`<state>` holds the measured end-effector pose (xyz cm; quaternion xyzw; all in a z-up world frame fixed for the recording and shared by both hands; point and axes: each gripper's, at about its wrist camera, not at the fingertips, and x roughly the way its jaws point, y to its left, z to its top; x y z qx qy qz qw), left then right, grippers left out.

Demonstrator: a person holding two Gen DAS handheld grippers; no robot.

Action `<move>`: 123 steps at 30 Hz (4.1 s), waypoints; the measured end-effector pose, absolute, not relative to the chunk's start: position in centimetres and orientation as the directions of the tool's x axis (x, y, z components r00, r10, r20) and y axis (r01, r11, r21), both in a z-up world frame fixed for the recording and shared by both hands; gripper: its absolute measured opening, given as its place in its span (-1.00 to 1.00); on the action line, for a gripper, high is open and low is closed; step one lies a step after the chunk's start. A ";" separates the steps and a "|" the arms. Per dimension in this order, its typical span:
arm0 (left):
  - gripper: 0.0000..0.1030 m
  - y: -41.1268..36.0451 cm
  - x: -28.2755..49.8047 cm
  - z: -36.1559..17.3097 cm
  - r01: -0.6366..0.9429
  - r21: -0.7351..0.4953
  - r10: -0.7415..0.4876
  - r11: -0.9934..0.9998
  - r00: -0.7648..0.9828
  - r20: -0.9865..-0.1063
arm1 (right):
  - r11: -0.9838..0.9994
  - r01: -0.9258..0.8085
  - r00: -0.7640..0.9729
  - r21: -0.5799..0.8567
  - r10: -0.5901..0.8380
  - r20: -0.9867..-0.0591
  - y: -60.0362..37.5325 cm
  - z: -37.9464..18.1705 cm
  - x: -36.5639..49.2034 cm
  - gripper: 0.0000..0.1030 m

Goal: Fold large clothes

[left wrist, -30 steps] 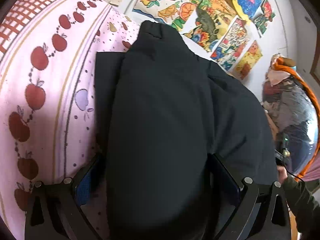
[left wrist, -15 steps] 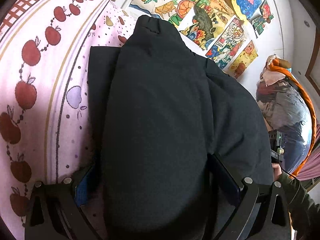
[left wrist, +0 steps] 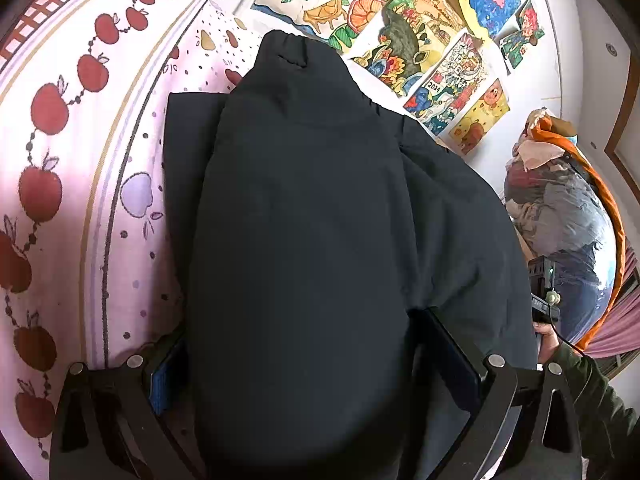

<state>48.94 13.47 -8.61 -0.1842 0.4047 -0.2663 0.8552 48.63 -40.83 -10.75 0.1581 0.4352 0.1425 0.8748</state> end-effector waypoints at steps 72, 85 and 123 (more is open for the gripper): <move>-0.58 12.3 37.2 4.7 0.198 -0.334 -0.380 0.921 0.645 -0.664 | 0.940 -0.214 0.697 0.265 0.337 -0.633 -32.3 5.5 38.4 -0.73; -0.46 11.2 38.2 2.2 0.143 -0.239 -0.275 0.960 0.628 -0.728 | 0.961 -0.142 0.684 0.235 0.267 -0.679 -33.7 0.9 38.2 -0.63; 1.00 5.2 26.2 9.7 -0.027 0.039 0.041 0.999 0.908 -0.418 | 0.993 -0.114 0.891 -0.005 0.100 -0.442 -29.6 6.8 27.7 0.97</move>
